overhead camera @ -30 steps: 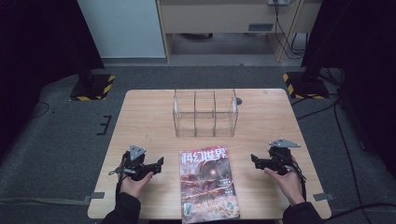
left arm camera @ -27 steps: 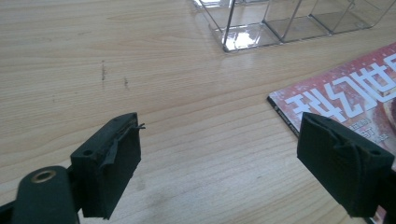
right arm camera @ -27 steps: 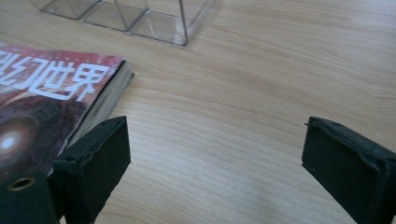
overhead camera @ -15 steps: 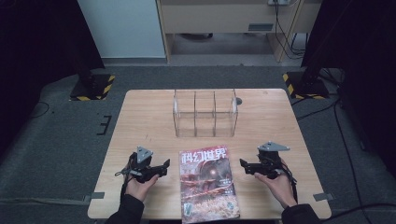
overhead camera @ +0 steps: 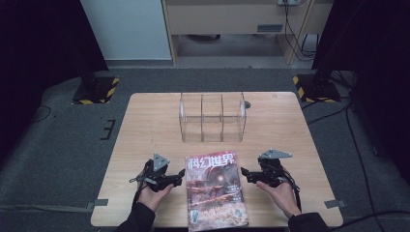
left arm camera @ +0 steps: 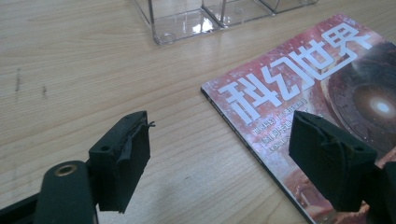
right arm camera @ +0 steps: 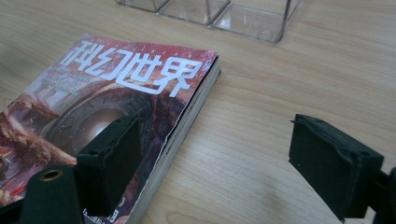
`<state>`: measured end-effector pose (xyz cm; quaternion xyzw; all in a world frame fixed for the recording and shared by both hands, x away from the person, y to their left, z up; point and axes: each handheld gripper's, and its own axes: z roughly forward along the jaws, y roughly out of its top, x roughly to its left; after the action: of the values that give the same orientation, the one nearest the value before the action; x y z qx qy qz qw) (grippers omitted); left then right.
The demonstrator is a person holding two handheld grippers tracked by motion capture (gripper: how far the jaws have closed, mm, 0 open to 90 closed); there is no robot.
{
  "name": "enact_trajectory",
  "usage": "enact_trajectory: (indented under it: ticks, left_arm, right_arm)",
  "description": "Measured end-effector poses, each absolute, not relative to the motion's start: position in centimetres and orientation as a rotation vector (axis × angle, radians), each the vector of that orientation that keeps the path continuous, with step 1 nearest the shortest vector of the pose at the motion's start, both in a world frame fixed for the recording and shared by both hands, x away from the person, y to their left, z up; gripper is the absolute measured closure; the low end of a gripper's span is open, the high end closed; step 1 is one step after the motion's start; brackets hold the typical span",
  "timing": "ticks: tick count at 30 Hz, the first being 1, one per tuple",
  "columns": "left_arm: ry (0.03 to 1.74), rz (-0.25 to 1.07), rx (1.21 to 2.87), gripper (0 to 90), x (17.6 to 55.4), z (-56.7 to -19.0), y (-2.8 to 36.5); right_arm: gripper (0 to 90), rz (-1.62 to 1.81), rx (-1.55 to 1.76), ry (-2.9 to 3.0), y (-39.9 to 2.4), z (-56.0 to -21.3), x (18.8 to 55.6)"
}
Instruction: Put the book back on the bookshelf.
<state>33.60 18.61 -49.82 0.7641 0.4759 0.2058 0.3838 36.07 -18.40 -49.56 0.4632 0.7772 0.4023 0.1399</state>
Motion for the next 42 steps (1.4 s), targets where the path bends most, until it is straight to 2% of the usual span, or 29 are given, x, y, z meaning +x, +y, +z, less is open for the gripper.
enact_trajectory:
  ticks: [8,19,27,42]
  left_arm:
    - [1.195,0.481,1.993,21.8,33.7,-50.6,17.6]
    - [1.162,0.438,2.049,21.7,33.8,-51.8,16.5]
    - [1.144,0.421,2.1,20.9,33.8,-52.6,15.6]
    - [1.136,0.38,2.088,17.2,34.0,-53.1,15.5]
  right_arm:
    - [21.8,1.158,1.293,2.319,-17.0,-50.5,35.8]
    - [22.3,1.16,1.305,2.36,-15.6,-51.6,35.7]
    - [28.5,1.136,1.3,2.399,-14.7,-52.4,35.7]
    - [30.5,1.174,1.284,2.407,-13.6,-53.0,35.6]
